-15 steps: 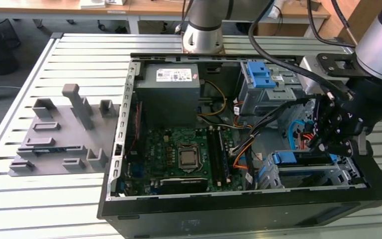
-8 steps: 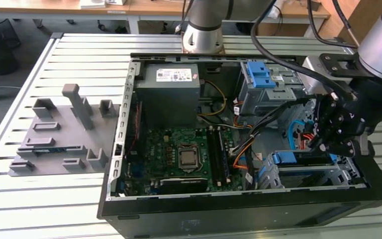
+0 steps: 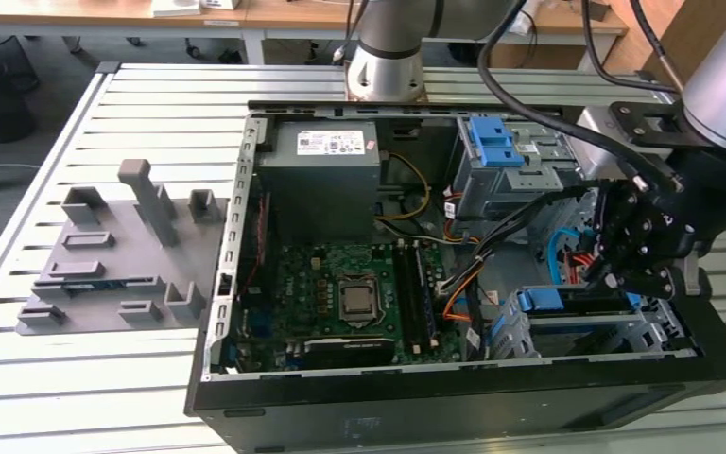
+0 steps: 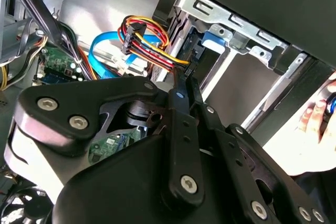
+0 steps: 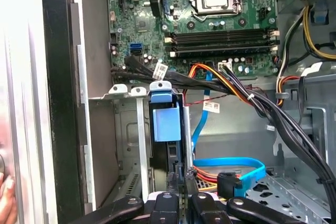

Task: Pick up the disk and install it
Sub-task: 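Insert the first disk wire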

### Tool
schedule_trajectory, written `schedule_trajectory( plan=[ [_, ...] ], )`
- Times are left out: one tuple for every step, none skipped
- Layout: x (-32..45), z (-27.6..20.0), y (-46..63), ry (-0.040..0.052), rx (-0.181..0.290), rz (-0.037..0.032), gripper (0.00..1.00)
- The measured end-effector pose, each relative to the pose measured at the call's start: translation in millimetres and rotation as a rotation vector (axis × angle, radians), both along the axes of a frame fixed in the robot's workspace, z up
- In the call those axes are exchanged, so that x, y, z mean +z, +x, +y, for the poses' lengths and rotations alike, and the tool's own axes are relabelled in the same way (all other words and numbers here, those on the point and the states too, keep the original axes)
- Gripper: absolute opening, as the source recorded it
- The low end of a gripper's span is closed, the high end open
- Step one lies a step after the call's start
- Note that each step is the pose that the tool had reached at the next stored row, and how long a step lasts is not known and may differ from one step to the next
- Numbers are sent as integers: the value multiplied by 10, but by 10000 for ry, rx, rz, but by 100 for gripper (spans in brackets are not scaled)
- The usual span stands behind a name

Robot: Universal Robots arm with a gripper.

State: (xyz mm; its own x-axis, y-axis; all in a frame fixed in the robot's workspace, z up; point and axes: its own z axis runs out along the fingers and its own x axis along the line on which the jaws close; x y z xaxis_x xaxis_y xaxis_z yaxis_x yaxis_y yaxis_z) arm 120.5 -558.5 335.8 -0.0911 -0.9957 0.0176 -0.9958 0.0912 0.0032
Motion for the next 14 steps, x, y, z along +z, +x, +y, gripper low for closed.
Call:
schedule_trajectory(
  plan=[
    [-1, 0, 3, 0, 1, 29, 16],
    [-2, 0, 8, 0, 0, 45, 16],
    [-3, -1, 18, 0, 0, 57, 16],
    [-5, 0, 25, 0, 0, 66, 16],
    [-6, 0, 29, 0, 1, 70, 16],
    [-7, -1, 29, 0, -1, 75, 16],
    [-8, -3, 28, 0, -2, 78, 16],
    [-7, -4, 29, -1, -1, 87, 16],
    [-8, -5, 29, -1, -1, 104, 16],
    [-8, -5, 30, 0, 0, 123, 16],
    [-8, -6, 30, 0, 0, 140, 16],
    [-7, -7, 30, -1, 0, 157, 16],
    [-8, -7, 31, 0, 0, 170, 16],
    [-9, -8, 32, 1, 0, 174, 16]
  ],
)
